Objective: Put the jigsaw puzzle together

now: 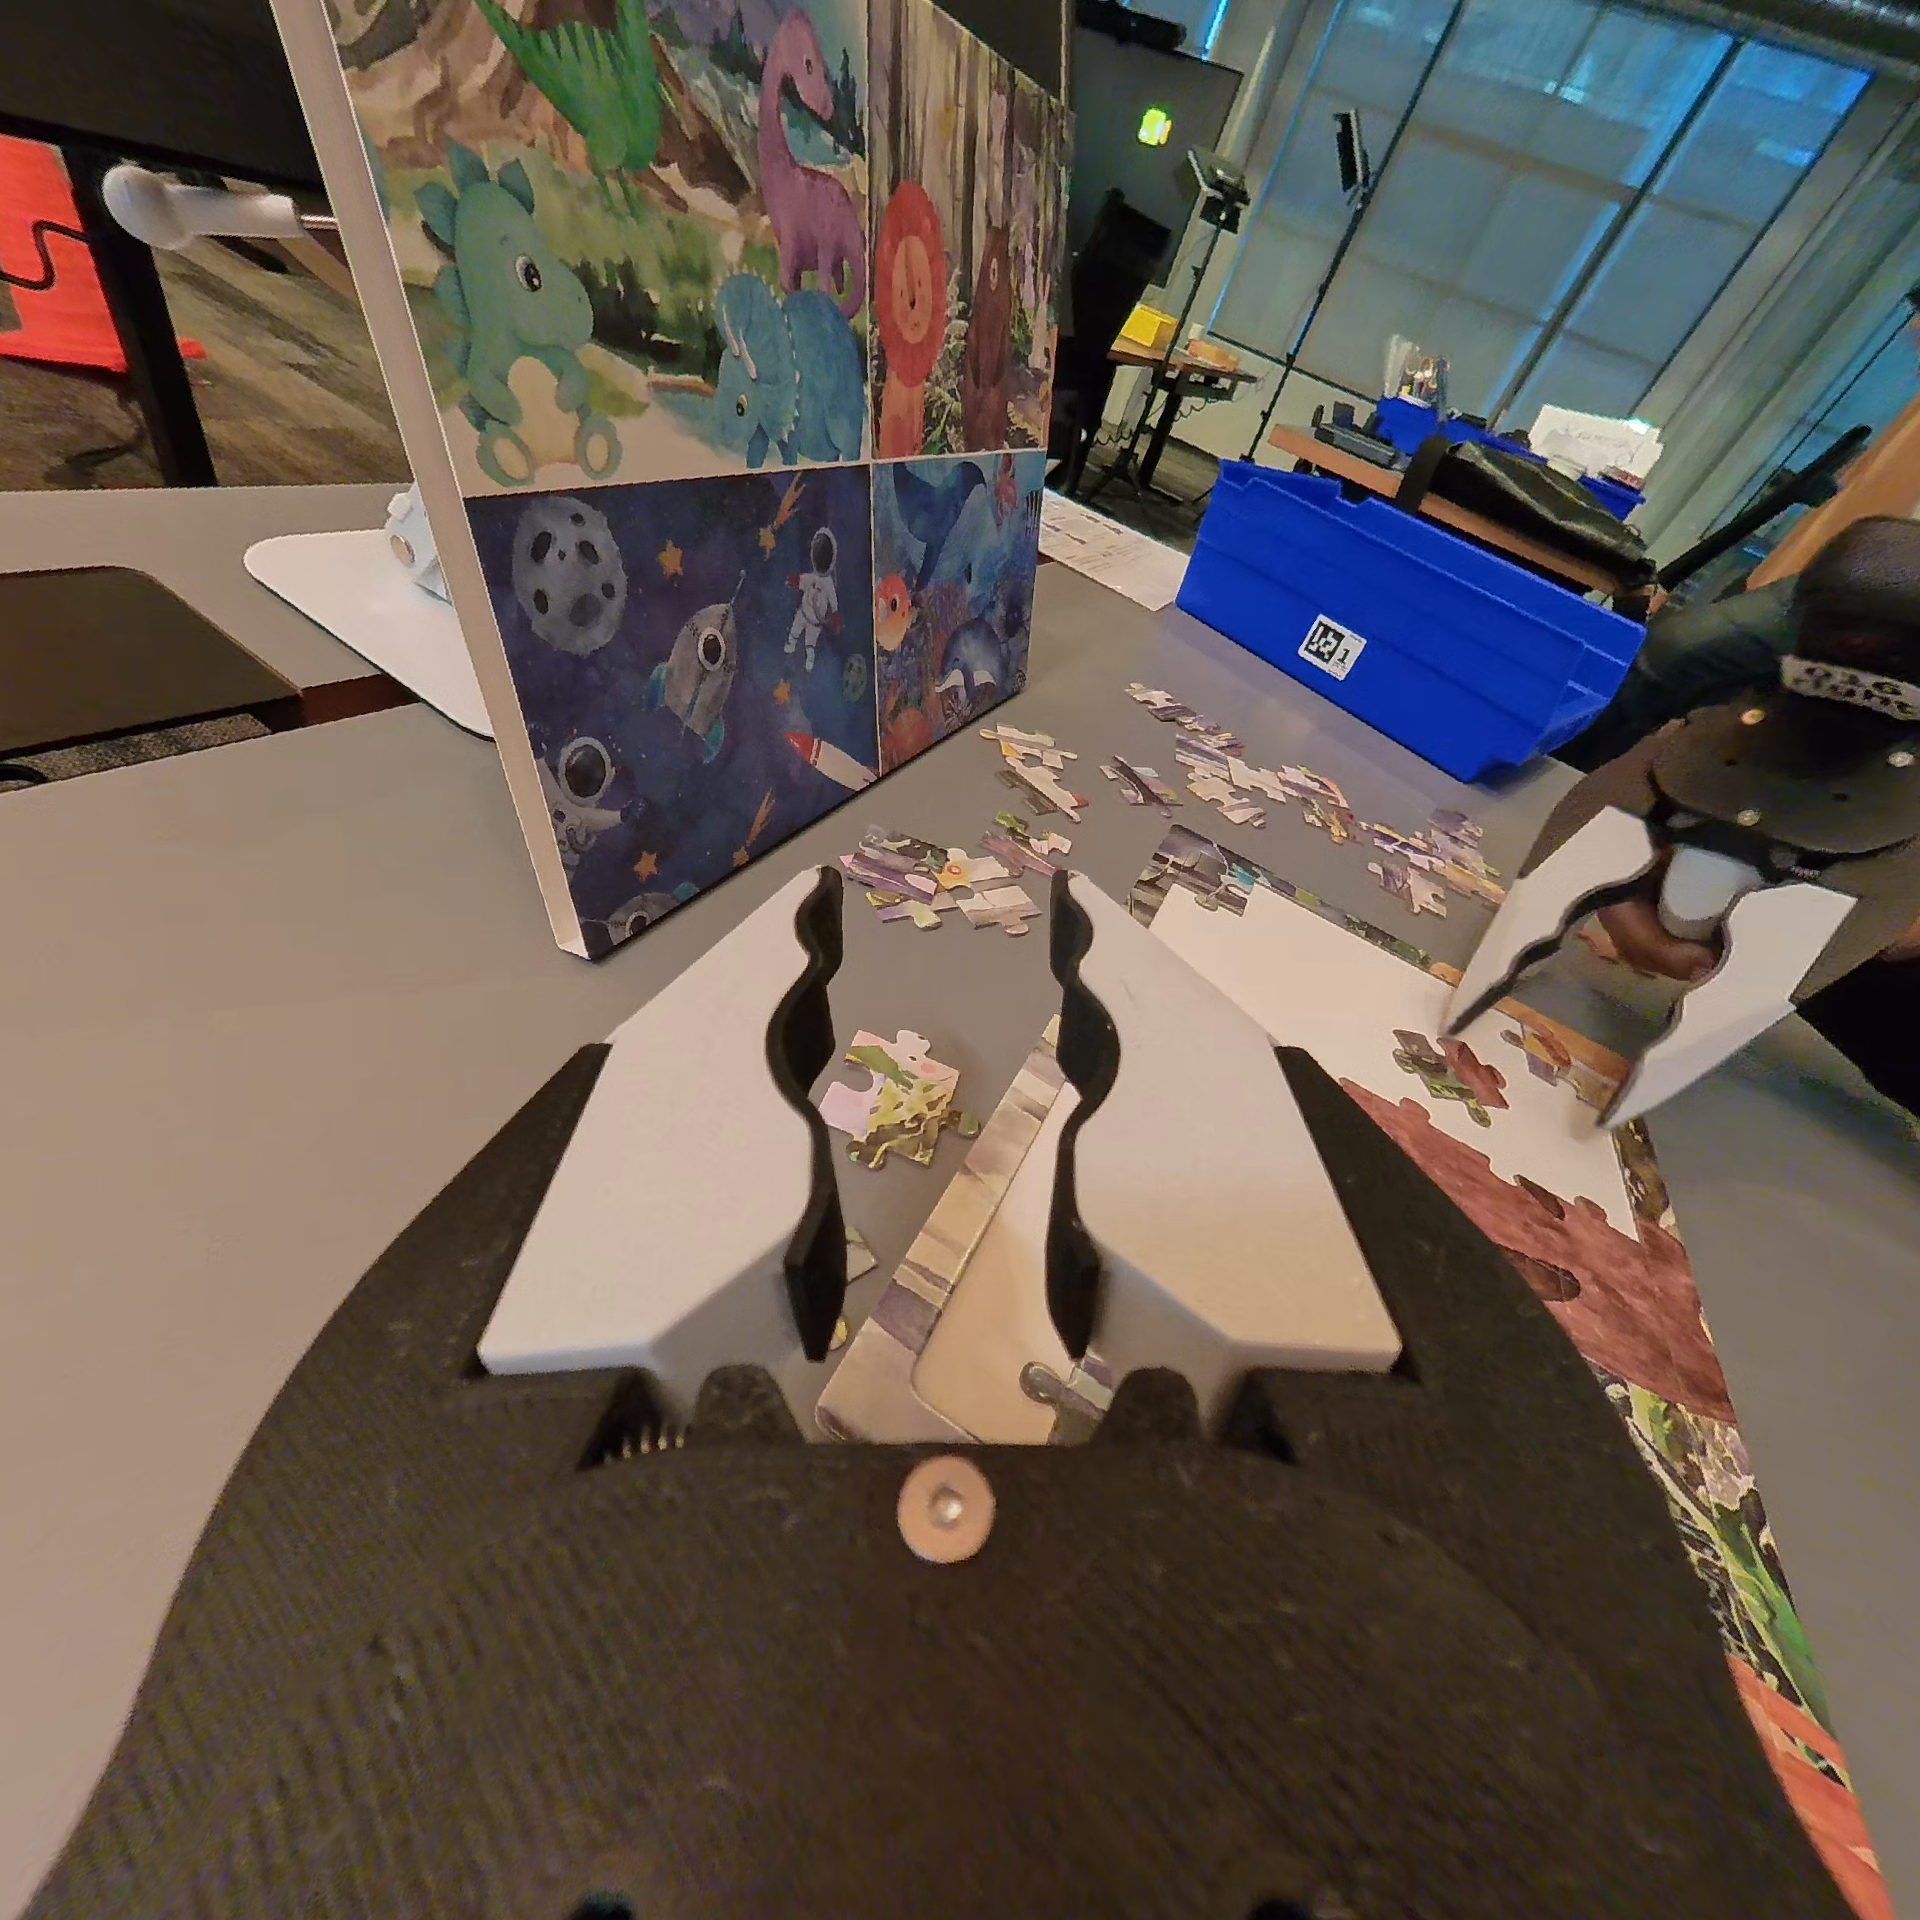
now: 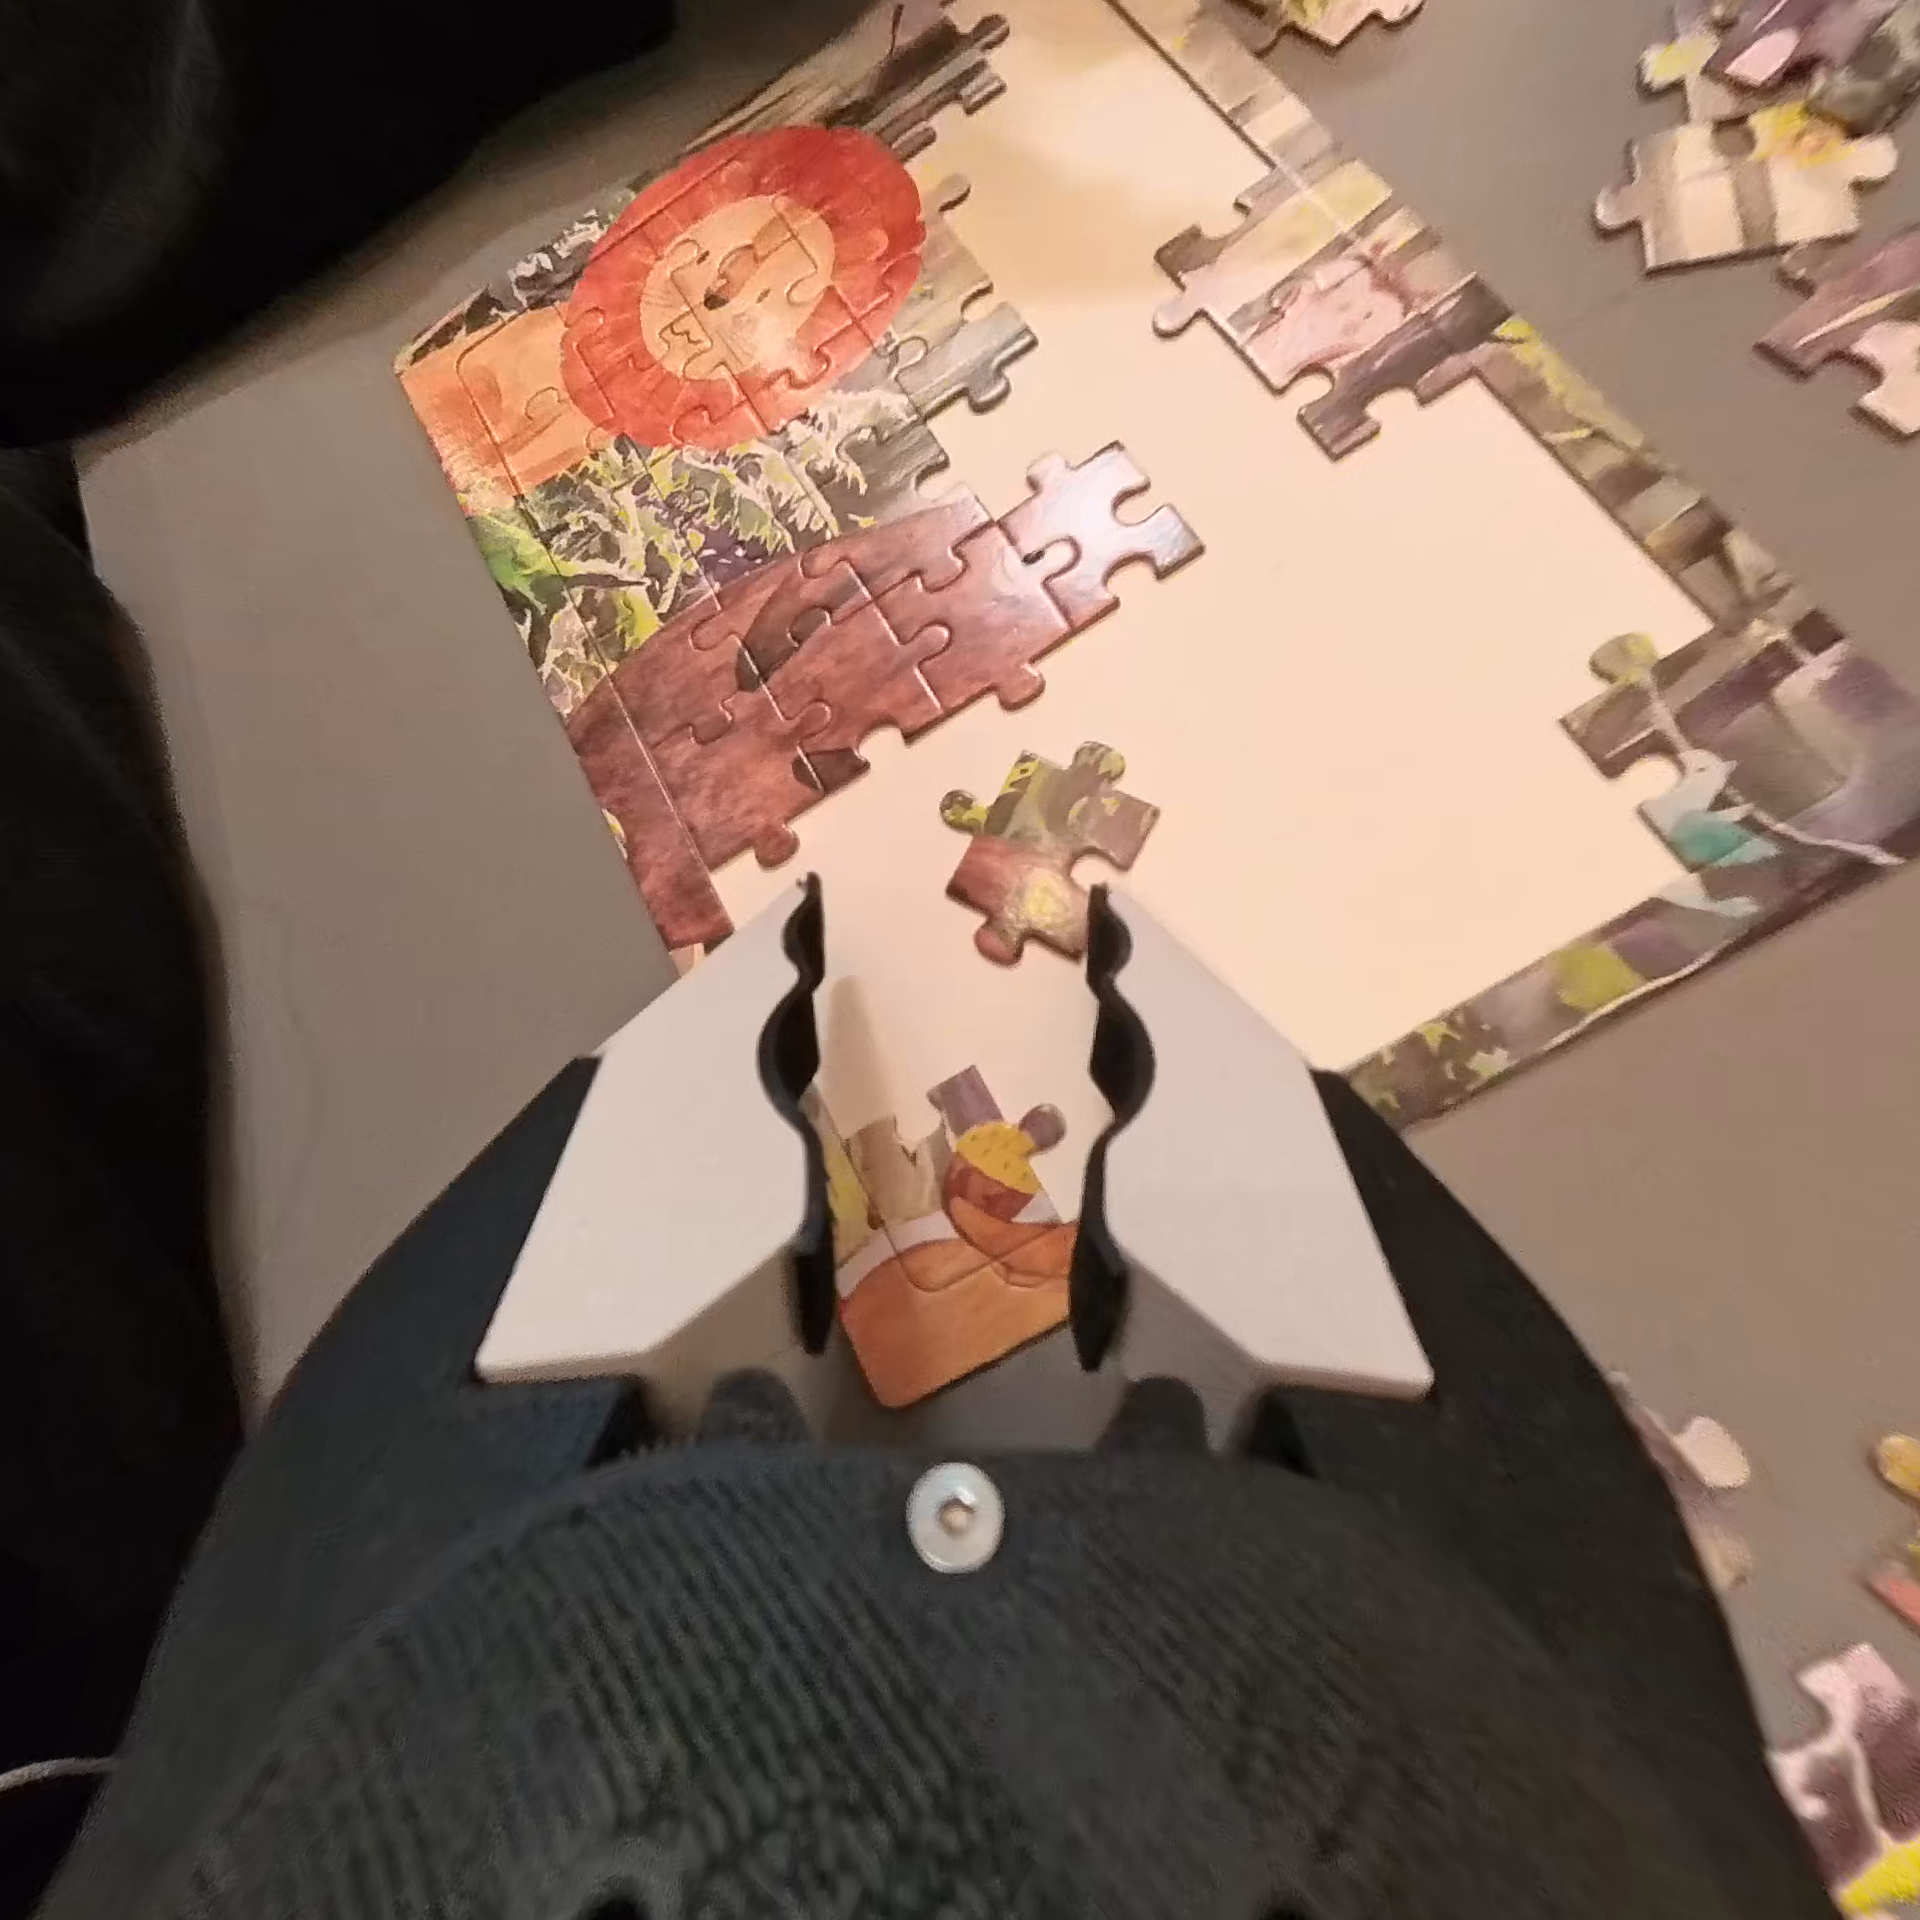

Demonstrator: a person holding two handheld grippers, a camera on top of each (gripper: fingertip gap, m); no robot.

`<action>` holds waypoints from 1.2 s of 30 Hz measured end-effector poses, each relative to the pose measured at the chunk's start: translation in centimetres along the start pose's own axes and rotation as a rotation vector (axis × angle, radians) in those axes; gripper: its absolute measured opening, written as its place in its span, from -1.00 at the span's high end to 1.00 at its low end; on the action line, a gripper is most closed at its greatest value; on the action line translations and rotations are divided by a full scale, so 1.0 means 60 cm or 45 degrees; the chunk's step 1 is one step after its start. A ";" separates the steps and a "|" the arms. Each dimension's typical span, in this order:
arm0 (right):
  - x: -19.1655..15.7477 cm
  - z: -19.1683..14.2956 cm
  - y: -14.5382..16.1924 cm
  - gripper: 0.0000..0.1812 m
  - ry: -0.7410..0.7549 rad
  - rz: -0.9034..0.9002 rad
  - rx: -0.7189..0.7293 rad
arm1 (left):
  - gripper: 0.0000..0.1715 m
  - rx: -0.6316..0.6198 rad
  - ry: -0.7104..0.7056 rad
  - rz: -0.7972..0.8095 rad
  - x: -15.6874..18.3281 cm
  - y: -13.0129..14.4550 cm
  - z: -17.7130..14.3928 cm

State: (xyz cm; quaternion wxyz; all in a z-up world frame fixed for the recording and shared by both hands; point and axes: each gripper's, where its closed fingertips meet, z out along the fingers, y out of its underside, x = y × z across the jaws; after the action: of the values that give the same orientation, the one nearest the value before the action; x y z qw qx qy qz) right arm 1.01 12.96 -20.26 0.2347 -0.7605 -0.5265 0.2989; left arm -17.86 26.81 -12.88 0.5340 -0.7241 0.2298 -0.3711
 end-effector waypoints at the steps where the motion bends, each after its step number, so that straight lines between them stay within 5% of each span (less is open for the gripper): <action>1: -0.001 0.001 0.002 0.44 -0.011 0.014 0.003 | 0.55 0.000 0.000 0.000 0.000 0.000 0.000; 11: -0.052 -0.013 0.007 0.57 -0.172 0.008 -0.004 | 0.55 -0.006 0.001 0.001 0.000 0.001 0.001; 14: -0.025 -0.018 -0.016 0.51 -0.075 0.006 0.086 | 0.55 -0.005 0.001 0.000 0.000 0.001 0.001; 22: -0.012 0.002 0.008 0.45 -0.072 -0.015 -0.059 | 0.55 -0.002 -0.001 0.001 0.000 0.000 0.000; 30: -0.098 -0.024 0.007 0.50 -0.503 0.031 -0.037 | 0.55 -0.008 0.001 0.002 0.001 0.001 0.001; 36: -0.029 -0.008 -0.021 0.31 -0.225 -0.095 0.031 | 0.55 -0.007 0.000 0.002 0.000 0.001 0.000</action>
State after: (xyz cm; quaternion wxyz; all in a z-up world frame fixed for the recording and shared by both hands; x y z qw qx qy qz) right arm 0.05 11.71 -18.70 0.2074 -0.7083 -0.5694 0.3621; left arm -17.82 26.80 -12.94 0.5324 -0.7253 0.2314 -0.3701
